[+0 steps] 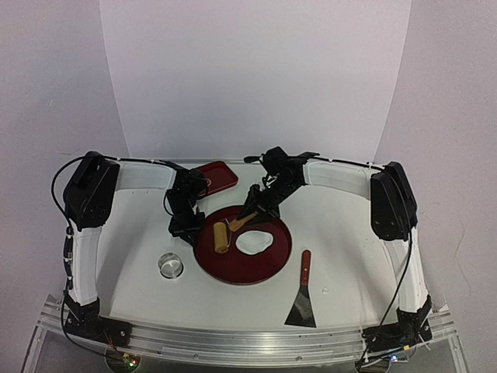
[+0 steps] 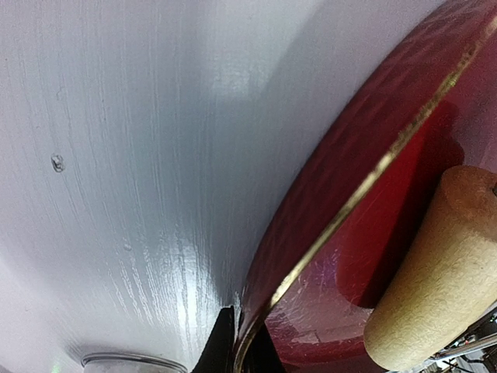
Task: Roll out the dumpling wrappers from the dough
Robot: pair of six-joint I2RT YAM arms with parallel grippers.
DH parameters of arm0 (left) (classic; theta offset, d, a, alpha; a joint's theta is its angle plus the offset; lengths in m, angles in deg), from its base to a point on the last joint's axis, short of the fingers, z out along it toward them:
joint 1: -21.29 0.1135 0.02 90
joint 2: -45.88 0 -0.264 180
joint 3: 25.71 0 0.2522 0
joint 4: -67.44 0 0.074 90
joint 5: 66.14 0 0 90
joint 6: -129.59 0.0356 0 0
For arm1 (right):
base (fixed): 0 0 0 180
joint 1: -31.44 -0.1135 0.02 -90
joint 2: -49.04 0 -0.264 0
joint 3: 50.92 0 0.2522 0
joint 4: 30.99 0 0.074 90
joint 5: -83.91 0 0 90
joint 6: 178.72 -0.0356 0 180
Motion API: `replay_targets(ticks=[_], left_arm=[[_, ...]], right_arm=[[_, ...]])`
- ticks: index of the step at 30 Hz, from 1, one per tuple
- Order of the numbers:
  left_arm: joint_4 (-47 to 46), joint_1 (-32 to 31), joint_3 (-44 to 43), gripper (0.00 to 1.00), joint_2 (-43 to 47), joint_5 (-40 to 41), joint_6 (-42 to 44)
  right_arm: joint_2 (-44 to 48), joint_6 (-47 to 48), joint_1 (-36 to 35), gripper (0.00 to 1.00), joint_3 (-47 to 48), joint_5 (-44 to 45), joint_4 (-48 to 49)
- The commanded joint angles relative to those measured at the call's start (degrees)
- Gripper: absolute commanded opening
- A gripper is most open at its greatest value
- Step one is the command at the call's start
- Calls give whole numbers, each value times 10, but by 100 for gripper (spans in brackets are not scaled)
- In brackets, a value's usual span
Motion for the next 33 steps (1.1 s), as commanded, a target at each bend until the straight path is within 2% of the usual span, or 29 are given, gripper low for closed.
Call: replay_targets(ticks=[1, 3, 8, 13, 19, 22, 27, 33], left_arm=[[-37, -18, 0, 0, -45, 22, -25], [-35, -17, -1, 0, -44, 27, -28], [-32, -17, 2, 0, -44, 29, -44], [-41, -16, 11, 0, -40, 25, -55], [-28, -16, -2, 0, -46, 32, -38], [-22, -16, -7, 0, -47, 36, -32], [-19, -16, -10, 0, -48, 39, -28], [-20, -17, -10, 0, -49, 38, -27]], right_arm=[[-103, 19, -8, 0, -33, 217, -229], [-97, 41, -12, 0, 3, 219, -231], [-84, 105, -36, 0, 153, 145, -205], [-51, 113, -41, 0, 267, 102, -205], [38, 94, -40, 0, 219, 114, -211], [81, 81, -34, 0, 174, 169, -240], [118, 66, -14, 0, 124, 209, -272], [112, 53, -13, 0, 118, 198, -275]])
